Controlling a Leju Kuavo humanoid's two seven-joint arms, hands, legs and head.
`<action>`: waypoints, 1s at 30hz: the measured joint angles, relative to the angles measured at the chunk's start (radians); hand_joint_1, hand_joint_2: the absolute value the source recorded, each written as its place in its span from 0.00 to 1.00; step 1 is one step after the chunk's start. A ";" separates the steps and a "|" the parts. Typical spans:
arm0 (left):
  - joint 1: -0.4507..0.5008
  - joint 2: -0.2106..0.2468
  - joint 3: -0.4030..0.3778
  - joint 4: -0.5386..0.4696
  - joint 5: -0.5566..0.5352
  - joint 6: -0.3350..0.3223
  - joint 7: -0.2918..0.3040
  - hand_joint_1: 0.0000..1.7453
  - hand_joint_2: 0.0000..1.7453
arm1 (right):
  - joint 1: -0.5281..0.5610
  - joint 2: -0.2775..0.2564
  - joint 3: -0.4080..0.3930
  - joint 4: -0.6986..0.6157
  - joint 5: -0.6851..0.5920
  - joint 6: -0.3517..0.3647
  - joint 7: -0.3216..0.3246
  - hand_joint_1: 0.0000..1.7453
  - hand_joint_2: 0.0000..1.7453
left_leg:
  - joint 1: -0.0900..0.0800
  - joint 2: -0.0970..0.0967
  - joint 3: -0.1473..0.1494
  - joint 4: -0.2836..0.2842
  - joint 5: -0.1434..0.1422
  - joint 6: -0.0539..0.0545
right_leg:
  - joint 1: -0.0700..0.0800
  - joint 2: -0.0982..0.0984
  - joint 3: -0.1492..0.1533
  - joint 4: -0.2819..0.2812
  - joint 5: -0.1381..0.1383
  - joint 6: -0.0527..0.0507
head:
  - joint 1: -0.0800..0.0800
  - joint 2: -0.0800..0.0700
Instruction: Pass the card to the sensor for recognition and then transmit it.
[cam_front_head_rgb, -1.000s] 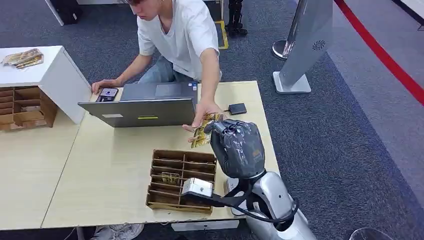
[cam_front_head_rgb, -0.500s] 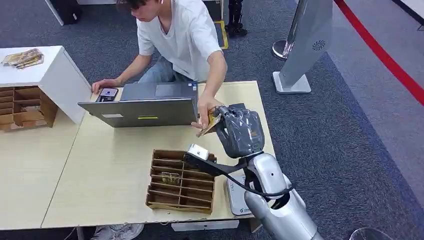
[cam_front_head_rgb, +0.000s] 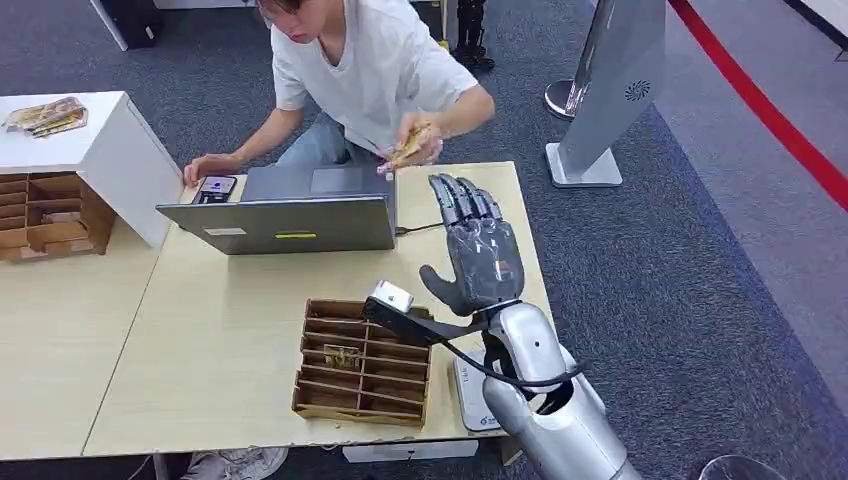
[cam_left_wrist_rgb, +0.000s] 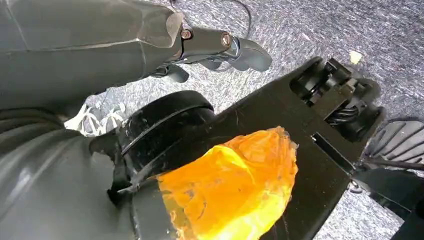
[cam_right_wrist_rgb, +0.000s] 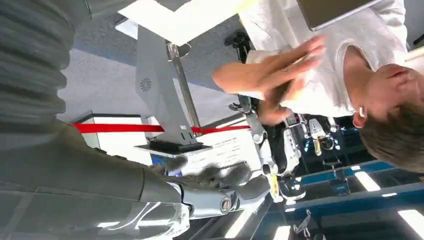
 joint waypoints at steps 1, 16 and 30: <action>0.000 0.000 0.000 0.000 -0.001 0.001 0.000 0.00 0.00 | 0.000 0.000 0.000 0.000 0.001 0.000 0.000 0.00 0.00 | 0.000 0.000 0.000 0.000 0.000 0.000 | 0.000 0.000 0.000 0.000 0.000 0.000 | 0.000 0.000; 0.007 -0.007 0.003 0.000 -0.006 0.056 0.035 0.00 0.00 | 0.096 0.004 -0.004 -0.145 -0.177 -0.063 -0.129 0.00 0.00 | 0.000 0.000 0.000 0.000 0.000 0.000 | 0.000 0.000 0.000 0.000 0.000 0.000 | 0.000 0.000; 0.009 -0.010 0.010 0.000 0.040 0.111 0.025 0.00 0.00 | 0.270 -0.014 -0.004 -0.343 -0.731 -0.009 -0.411 0.00 0.00 | 0.000 0.000 0.000 0.000 0.000 0.000 | 0.000 0.000 0.000 0.000 -0.001 0.000 | 0.000 0.000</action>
